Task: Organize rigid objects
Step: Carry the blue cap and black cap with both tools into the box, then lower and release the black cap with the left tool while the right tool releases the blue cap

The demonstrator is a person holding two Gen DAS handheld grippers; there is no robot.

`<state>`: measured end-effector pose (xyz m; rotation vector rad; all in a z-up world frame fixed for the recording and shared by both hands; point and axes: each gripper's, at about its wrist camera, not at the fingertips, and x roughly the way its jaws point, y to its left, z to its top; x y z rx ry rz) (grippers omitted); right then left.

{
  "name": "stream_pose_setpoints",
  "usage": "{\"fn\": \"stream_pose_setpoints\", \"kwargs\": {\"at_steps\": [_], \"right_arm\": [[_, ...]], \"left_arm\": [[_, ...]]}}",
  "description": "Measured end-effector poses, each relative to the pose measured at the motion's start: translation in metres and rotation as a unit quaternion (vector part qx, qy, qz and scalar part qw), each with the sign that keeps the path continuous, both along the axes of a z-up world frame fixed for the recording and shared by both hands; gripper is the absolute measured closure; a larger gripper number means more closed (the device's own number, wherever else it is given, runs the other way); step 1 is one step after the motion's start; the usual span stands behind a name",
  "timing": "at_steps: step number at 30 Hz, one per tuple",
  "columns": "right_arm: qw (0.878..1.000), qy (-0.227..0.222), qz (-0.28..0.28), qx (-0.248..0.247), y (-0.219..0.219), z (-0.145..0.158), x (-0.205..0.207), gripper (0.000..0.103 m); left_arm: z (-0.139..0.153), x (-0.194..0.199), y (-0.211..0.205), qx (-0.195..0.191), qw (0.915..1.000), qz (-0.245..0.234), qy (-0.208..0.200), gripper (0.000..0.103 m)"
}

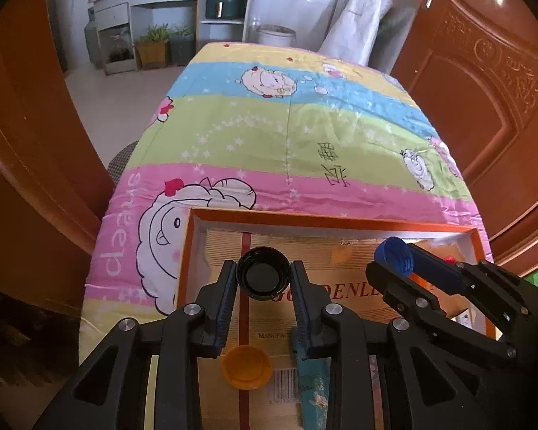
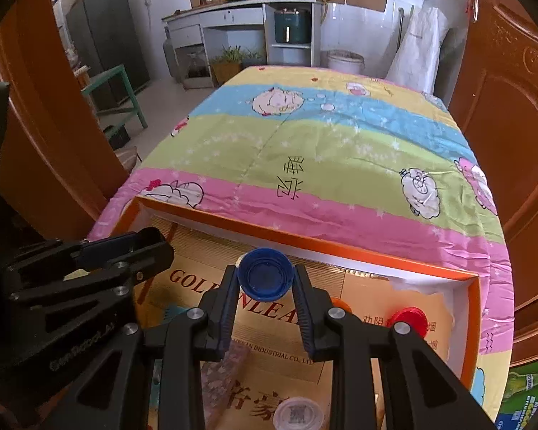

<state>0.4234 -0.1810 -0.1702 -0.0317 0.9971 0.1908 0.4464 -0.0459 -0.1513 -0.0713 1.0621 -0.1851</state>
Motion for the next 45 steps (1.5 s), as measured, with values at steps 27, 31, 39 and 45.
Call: {"fn": "stream_pose_setpoints", "kwargs": {"at_steps": [27, 31, 39, 45], "right_arm": [[0.999, 0.028, 0.003, -0.017, 0.002, -0.024, 0.009, 0.072], [0.999, 0.025, 0.001, -0.023, 0.002, -0.025, 0.008, 0.072], [0.999, 0.022, -0.014, -0.021, -0.005, -0.022, 0.007, 0.071], [0.999, 0.018, -0.019, -0.018, -0.007, -0.019, 0.004, 0.068]], "left_arm": [[-0.017, 0.009, -0.002, 0.01, 0.9999, -0.007, 0.006, 0.072], [-0.017, 0.009, -0.001, 0.013, 0.9999, -0.008, 0.003, 0.07], [-0.016, 0.006, 0.0, 0.003, 1.0, -0.007, 0.002, 0.059], [-0.012, 0.002, 0.002, 0.001, 1.0, -0.005, 0.0, 0.055]]}}
